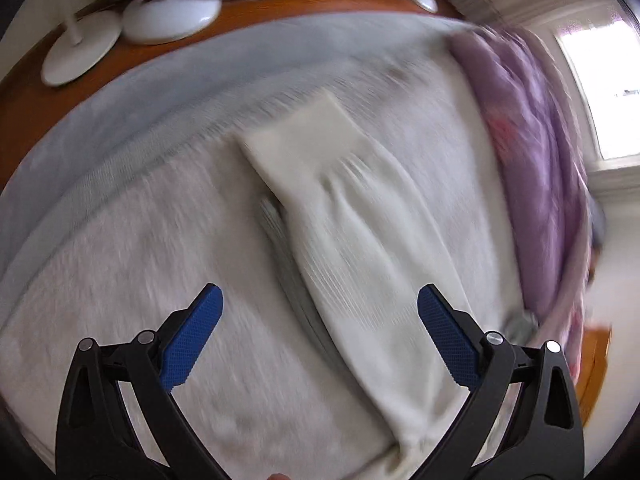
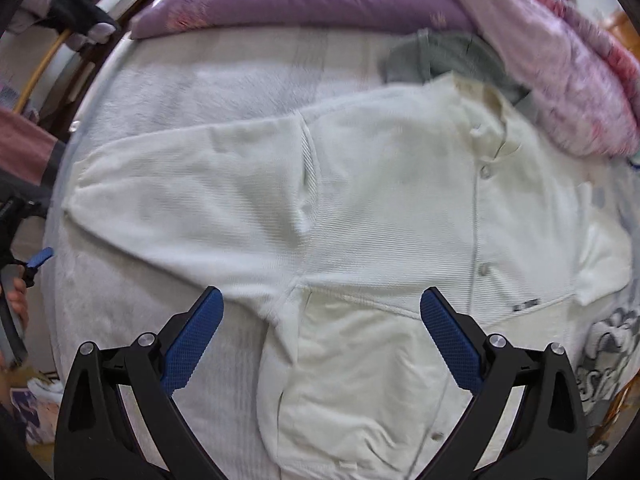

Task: Fold large clothes
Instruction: 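Grasp the white jacket's sleeve cuff with the left gripper while the right gripper grasps the other cuff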

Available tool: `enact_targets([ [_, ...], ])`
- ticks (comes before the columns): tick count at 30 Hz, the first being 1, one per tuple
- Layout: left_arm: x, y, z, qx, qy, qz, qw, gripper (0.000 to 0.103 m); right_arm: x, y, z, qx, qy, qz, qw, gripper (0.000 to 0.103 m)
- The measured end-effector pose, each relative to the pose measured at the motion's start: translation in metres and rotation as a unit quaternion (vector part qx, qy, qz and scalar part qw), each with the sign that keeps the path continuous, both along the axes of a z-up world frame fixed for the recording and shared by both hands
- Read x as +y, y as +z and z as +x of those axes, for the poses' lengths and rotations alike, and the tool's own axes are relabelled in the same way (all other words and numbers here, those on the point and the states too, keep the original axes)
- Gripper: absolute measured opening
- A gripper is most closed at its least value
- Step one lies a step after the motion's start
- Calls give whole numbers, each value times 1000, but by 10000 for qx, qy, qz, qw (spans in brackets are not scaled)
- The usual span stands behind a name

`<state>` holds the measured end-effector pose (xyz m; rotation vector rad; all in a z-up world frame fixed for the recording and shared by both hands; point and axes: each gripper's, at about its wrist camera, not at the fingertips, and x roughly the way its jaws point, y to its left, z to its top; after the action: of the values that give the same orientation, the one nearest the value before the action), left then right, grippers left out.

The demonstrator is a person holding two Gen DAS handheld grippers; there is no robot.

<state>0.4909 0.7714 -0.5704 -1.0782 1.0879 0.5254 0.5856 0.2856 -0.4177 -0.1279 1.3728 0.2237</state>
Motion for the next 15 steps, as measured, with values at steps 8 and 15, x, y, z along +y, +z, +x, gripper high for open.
enact_targets([
  [8, 59, -42, 5, -235, 696, -181, 9971, 81, -14, -52, 19, 331, -315, 886, 9950, 95],
  [15, 60, -41, 7, 18, 695, 62, 9976, 15, -23, -76, 32, 717, -627, 1592, 9826, 64],
])
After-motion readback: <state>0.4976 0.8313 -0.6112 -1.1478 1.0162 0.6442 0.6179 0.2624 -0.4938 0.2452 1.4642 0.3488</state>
